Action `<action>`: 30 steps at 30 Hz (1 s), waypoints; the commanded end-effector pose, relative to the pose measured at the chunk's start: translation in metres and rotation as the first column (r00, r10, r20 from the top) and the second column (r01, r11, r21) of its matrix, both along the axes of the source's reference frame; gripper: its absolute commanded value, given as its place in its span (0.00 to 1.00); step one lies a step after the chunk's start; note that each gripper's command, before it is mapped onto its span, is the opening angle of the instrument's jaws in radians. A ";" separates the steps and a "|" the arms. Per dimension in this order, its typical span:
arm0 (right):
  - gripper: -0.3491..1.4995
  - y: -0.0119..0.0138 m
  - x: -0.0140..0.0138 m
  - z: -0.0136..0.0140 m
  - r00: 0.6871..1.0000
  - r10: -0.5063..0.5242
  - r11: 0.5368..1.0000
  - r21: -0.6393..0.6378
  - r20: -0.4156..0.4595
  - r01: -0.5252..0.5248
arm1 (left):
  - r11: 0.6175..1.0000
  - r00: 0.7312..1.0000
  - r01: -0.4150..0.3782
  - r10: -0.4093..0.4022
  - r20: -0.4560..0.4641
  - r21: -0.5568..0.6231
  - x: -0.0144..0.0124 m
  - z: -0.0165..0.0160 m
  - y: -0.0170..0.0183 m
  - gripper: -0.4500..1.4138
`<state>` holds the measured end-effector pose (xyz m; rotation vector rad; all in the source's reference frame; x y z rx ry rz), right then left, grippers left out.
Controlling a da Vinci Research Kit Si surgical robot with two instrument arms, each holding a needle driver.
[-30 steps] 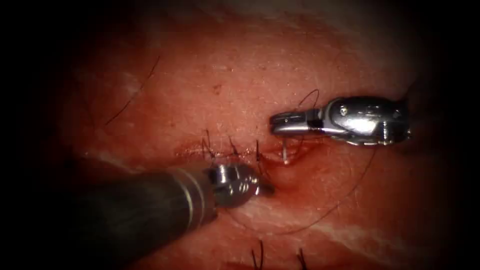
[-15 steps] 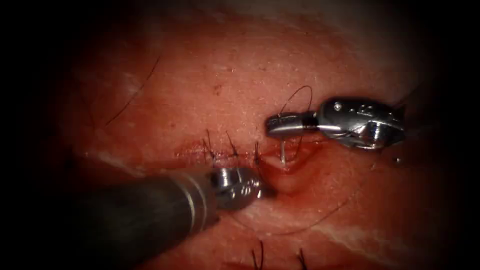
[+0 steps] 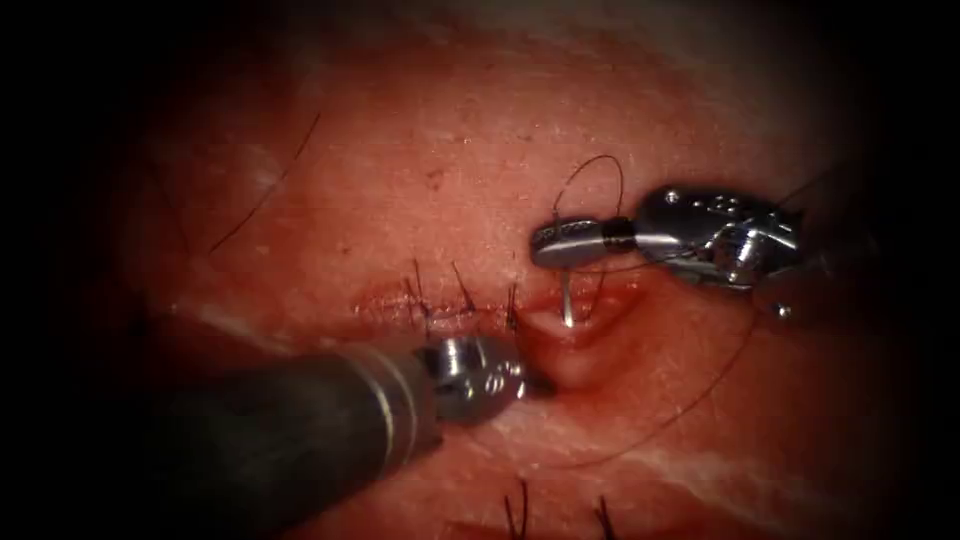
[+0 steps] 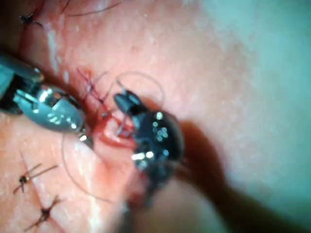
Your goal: Wound Closure
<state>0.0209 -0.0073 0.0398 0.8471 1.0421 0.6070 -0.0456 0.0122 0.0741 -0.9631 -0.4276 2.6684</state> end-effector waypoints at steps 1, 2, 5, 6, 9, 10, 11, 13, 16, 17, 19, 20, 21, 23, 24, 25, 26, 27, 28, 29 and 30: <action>0.00 -0.0010 0.0004 0.0005 1.000 0.006 1.000 0.026 0.001 -0.006 | 1.000 1.000 -0.002 0.002 0.002 0.002 -0.0007 0.0008 -0.0005 0.00; 0.00 -0.0009 0.0004 0.0006 1.000 0.015 0.998 0.060 0.008 -0.015 | 1.000 1.000 -0.002 0.002 0.002 0.001 -0.0006 0.0009 -0.0005 0.00; 0.00 -0.0008 0.0004 0.0009 0.999 0.029 0.991 0.128 0.016 -0.031 | 1.000 1.000 -0.003 0.003 0.002 0.001 -0.0006 0.0009 -0.0005 0.00; 0.00 -0.0010 0.0004 0.0010 0.999 0.033 0.985 0.171 0.026 -0.037 | 1.000 1.000 -0.003 0.003 0.002 0.001 -0.0006 0.0009 -0.0004 0.00; 0.00 -0.0017 0.0004 0.0011 0.998 0.037 0.965 0.259 0.043 -0.047 | 1.000 1.000 -0.003 0.003 0.002 0.001 -0.0005 0.0010 -0.0004 0.00; 0.00 -0.0018 0.0004 0.0011 0.998 0.037 0.959 0.279 0.047 -0.048 | 1.000 1.000 -0.003 0.003 0.002 0.001 -0.0005 0.0010 -0.0004 0.00; 0.00 -0.0019 0.0004 0.0011 0.998 0.040 0.951 0.304 0.048 -0.053 | 1.000 1.000 -0.003 0.003 0.003 0.001 -0.0005 0.0010 -0.0004 0.00; 0.00 -0.0023 0.0004 0.0010 0.998 0.041 0.938 0.343 0.046 -0.054 | 1.000 1.000 -0.004 0.004 0.003 0.001 -0.0005 0.0010 -0.0004 0.00; 0.00 -0.0029 0.0005 0.0009 0.998 0.044 0.912 0.406 0.051 -0.061 | 1.000 1.000 -0.004 0.004 0.003 0.001 -0.0005 0.0010 -0.0004 0.00; 0.00 -0.0032 0.0006 0.0008 0.997 0.049 0.900 0.430 0.056 -0.069 | 1.000 1.000 -0.004 0.004 0.003 0.001 -0.0004 0.0011 -0.0004 0.00; 0.00 -0.0039 0.0006 0.0005 0.996 0.054 0.876 0.476 0.070 -0.081 | 1.000 1.000 -0.006 0.006 0.006 0.003 -0.0003 0.0012 -0.0003 0.00; 0.00 -0.0040 0.0006 0.0003 0.996 0.053 0.873 0.480 0.071 -0.081 | 1.000 1.000 -0.006 0.006 0.006 0.003 -0.0003 0.0012 -0.0003 0.00; 0.00 -0.0043 0.0007 0.0001 0.996 0.056 0.870 0.486 0.067 -0.082 | 1.000 1.000 -0.007 0.007 0.006 0.003 -0.0002 0.0012 -0.0002 0.00; 0.00 -0.0048 0.0009 -0.0005 0.997 0.064 0.864 0.497 0.053 -0.082 | 1.000 1.000 -0.006 0.006 0.005 0.001 -0.0002 0.0012 -0.0002 0.00; 0.00 -0.0050 0.0009 -0.0007 0.997 0.064 0.861 0.502 0.051 -0.081 | 1.000 1.000 -0.006 0.006 0.005 0.002 -0.0002 0.0012 -0.0002 0.00; 0.00 -0.0052 0.0010 -0.0009 0.996 0.067 0.855 0.512 0.050 -0.083 | 1.000 1.000 -0.006 0.006 0.005 0.002 -0.0002 0.0012 -0.0002 0.00; 0.00 -0.0054 0.0010 -0.0010 0.996 0.069 0.849 0.521 0.051 -0.085 | 1.000 1.000 -0.006 0.006 0.005 0.002 -0.0002 0.0012 -0.0002 0.00; 0.00 -0.0056 0.0011 -0.0013 0.997 0.067 0.846 0.527 0.048 -0.082 | 1.000 1.000 -0.007 0.007 0.005 0.002 -0.0001 0.0012 -0.0002 0.00; 0.00 -0.0058 0.0011 -0.0014 0.996 0.067 0.840 0.536 0.051 -0.084 | 1.000 1.000 -0.006 0.006 0.003 0.000 -0.0001 0.0012 -0.0002 0.00; 0.00 -0.0060 0.0010 -0.0016 0.996 0.070 0.837 0.540 0.052 -0.087 | 1.000 1.000 -0.006 0.006 0.003 0.000 -0.0001 0.0012 -0.0002 0.00; 0.00 -0.0061 0.0010 -0.0017 0.996 0.069 0.834 0.545 0.054 -0.087 | 1.000 1.000 -0.006 0.006 0.003 0.000 -0.0001 0.0012 -0.0002 0.00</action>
